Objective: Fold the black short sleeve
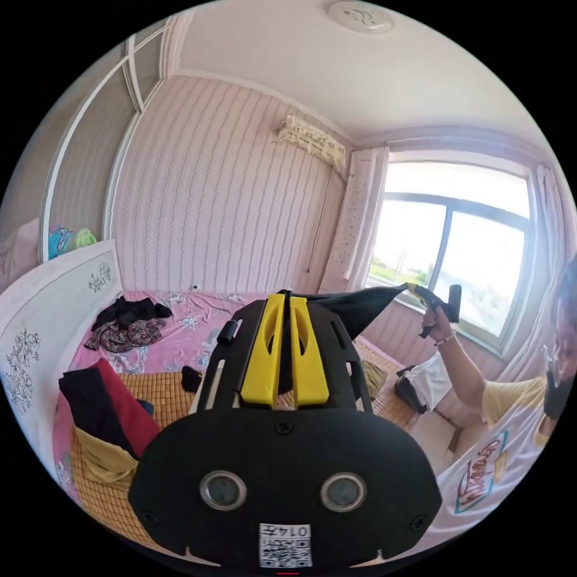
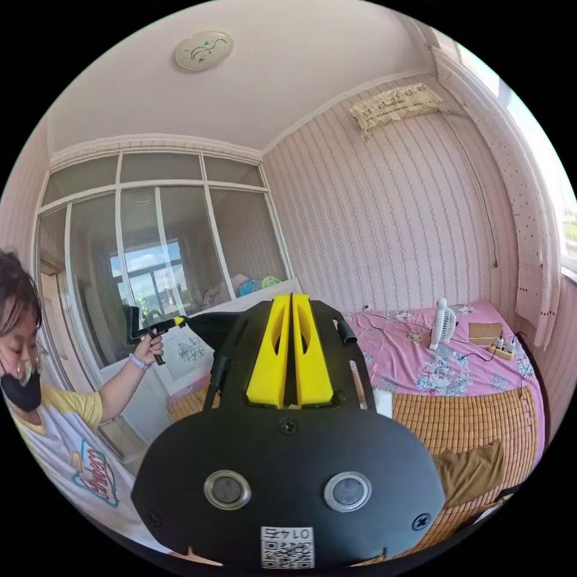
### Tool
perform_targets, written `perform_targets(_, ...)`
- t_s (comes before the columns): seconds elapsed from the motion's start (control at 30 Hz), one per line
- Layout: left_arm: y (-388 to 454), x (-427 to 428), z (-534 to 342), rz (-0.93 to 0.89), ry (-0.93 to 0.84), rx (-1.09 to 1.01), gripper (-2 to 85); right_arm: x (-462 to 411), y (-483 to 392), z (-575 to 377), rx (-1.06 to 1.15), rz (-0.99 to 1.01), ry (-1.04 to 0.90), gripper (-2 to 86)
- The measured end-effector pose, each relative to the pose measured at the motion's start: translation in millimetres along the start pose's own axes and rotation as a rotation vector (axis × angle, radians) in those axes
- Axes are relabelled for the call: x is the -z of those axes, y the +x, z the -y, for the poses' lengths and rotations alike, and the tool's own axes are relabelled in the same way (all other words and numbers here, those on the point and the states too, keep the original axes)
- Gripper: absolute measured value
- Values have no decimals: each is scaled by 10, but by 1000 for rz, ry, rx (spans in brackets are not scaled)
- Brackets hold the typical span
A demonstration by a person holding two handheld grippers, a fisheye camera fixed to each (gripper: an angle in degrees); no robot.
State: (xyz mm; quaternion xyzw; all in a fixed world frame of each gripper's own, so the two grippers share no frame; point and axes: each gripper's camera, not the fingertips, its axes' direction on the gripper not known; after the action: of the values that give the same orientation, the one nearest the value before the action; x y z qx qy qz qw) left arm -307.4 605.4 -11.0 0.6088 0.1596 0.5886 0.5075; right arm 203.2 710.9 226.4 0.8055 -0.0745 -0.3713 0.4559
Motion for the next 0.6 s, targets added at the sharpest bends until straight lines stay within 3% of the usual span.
perform_targets(0.1, -85, -214, -612, 23, -143, 30, -9, 32, 33, -759, -22, -49, -81, -1)
perform_targets(0.23, -350, -642, -1617, 4, -345, 187, -9, -123, 417, -2037, -263, -112, -280, 0)
perform_targets(0.37, -705, -1214, -2792, -76, -492, 525, -8, -458, 725, -3206, -473, -282, -518, 0)
perform_targets(0.5, -861, -1580, -3480, -29, -667, 631, -5, -646, 904, -3810, -627, -322, -636, 0)
perform_targets(0.6, -898, -1669, -3694, -58, -698, 649, 3, -743, 898, -4036, -650, -334, -700, 0)
